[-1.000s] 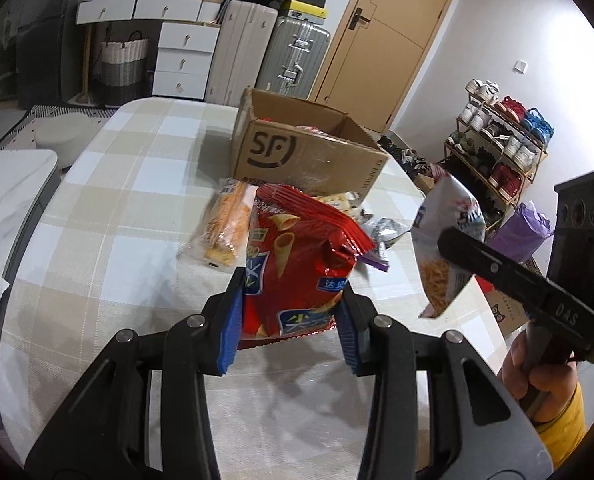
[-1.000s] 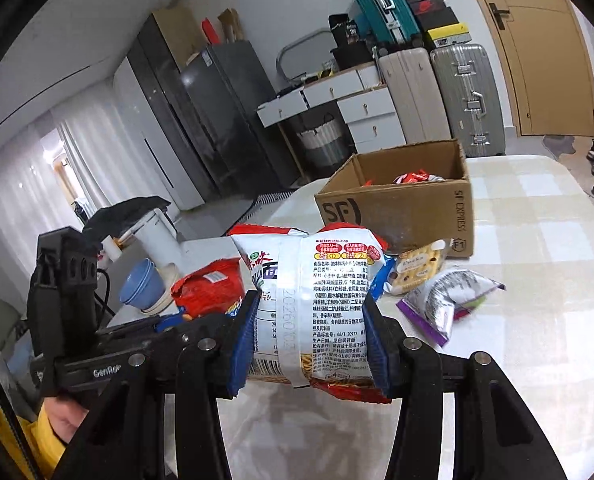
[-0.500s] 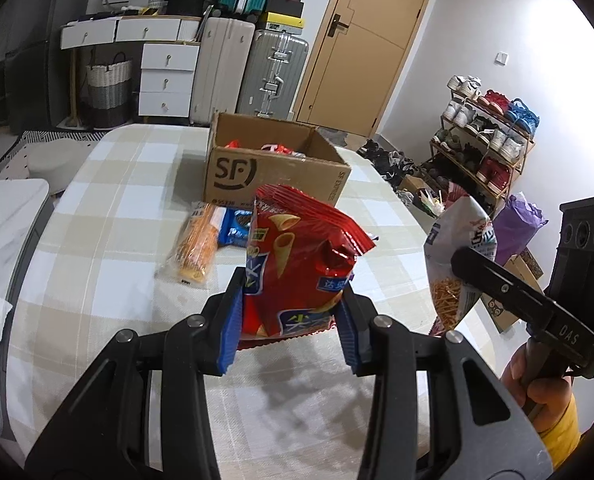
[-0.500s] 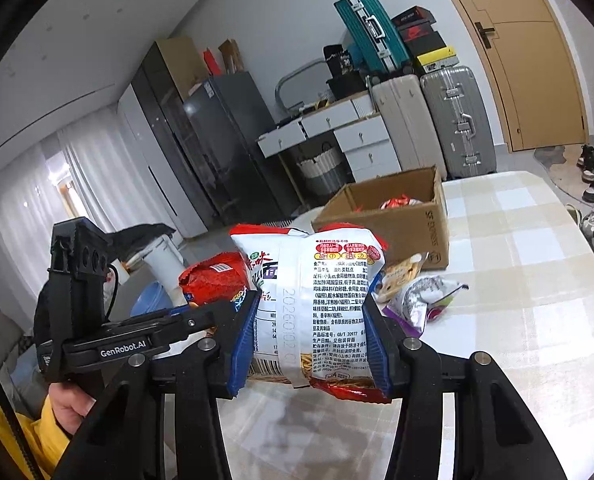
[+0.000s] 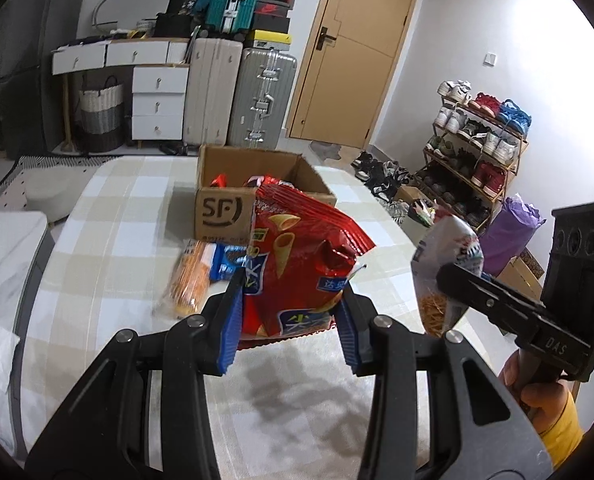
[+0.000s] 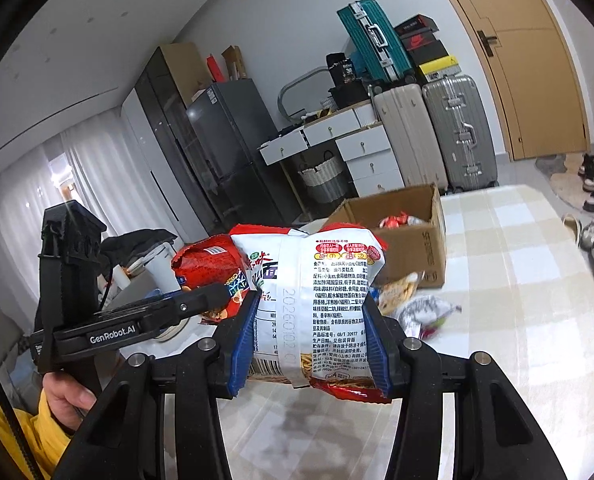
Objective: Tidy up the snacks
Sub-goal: 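Lift both held bags and carry them over the cardboard box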
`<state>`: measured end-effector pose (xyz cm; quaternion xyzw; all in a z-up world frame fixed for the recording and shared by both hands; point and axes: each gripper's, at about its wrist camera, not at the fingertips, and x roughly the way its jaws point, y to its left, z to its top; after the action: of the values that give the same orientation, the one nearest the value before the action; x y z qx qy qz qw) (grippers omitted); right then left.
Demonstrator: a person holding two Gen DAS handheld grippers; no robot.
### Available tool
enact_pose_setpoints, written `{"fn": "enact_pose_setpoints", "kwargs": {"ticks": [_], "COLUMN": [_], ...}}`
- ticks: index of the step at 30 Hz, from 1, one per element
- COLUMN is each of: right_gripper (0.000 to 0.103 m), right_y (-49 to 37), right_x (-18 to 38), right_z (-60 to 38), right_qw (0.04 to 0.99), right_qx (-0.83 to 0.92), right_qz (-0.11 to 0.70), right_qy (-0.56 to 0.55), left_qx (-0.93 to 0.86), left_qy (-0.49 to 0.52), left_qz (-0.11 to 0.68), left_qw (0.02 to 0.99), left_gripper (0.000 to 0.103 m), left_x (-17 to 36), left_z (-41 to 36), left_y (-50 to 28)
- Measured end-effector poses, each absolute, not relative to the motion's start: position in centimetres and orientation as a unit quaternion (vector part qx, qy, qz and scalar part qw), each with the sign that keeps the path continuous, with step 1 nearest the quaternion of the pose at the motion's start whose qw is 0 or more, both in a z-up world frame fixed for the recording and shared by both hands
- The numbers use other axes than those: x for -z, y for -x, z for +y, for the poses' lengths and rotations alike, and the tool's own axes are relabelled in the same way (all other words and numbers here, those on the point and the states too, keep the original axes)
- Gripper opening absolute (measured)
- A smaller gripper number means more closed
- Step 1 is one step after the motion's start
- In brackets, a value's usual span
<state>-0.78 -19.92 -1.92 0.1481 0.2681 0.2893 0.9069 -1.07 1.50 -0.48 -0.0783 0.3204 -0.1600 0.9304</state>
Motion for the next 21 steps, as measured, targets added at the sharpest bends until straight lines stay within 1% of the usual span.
{"fn": "enact_pose_setpoints", "kwargs": {"ticks": [8, 16, 21], "right_gripper": [0.049, 0.049, 0.049], "right_y": [-2.9, -9.8, -14.5], "right_x": [-3.4, -6.4, -7.3], "right_z": [-18.6, -17.5, -16.6], "right_qw": [0.918, 0.916, 0.915], "right_qx": [-0.298, -0.299, -0.289], "right_qz": [0.239, 0.252, 0.269], "right_qy": [-0.105, -0.095, -0.083], "left_qx": [0.16, 0.151, 0.138], "left_qy": [0.074, 0.066, 0.063], "left_qz": [0.297, 0.289, 0.291], "left_qw": [0.939, 0.943, 0.945], "left_gripper": [0.038, 0.038, 0.038], "left_x": [-2.7, -5.8, -7.2], "left_z": [2.1, 2.9, 3.5], "left_y": [-1.7, -7.1, -11.9]}}
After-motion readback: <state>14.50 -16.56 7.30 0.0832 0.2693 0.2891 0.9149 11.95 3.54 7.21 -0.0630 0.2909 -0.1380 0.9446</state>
